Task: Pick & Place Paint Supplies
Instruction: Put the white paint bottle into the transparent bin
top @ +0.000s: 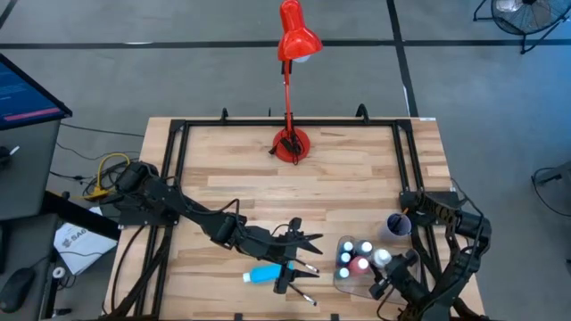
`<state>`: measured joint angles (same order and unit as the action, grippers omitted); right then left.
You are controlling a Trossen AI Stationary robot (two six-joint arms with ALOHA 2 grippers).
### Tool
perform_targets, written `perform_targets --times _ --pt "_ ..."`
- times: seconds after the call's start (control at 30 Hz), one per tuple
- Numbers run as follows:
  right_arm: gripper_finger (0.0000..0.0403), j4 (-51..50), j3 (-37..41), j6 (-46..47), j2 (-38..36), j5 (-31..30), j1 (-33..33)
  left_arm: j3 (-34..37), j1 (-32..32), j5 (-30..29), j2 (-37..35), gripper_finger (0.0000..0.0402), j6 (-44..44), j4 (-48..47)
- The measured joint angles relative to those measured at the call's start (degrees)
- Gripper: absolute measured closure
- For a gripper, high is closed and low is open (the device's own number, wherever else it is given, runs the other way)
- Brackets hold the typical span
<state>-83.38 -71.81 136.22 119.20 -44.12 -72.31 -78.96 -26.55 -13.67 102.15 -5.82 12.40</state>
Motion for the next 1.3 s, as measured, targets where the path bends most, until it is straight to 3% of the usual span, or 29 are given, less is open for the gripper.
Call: perform_targets --times 0.2,0.77,1.3 --pt "0.0150 0.10 0.02 0.10 0.07 1.28 -0.35 0.00 0.00 0.00 0.00 0.0161 0.00 -0.02" --pt "0.0147 -6.45 -7.86 -1.43 0.41 2.39 -0.30 0.00 0.00 0.00 0.00 0.0165 0.00 -0.04" --pt "0.0147 -6.62 -7.98 -1.81 0.09 2.31 0.44 0.00 0.00 0.00 0.00 0.0165 0.00 -0.07"
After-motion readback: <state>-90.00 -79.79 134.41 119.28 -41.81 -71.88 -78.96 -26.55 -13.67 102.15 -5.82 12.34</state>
